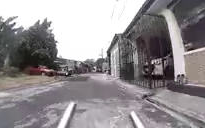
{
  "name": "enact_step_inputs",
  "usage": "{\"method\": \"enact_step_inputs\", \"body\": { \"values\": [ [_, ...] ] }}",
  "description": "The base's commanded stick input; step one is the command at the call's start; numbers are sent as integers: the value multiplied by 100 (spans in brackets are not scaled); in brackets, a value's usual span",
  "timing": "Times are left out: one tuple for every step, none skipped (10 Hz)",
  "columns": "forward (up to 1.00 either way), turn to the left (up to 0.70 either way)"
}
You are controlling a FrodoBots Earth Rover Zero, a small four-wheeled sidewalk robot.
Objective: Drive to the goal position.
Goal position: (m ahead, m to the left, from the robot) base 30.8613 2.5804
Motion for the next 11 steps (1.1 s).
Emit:
{"method": "enact_step_inputs", "body": {
  "values": [
    [85,0],
    [85,0],
    [85,0],
    [85,0],
    [85,0],
    [85,0],
    [85,0],
    [85,0],
    [85,0],
    [85,0],
    [85,0]
  ]
}}
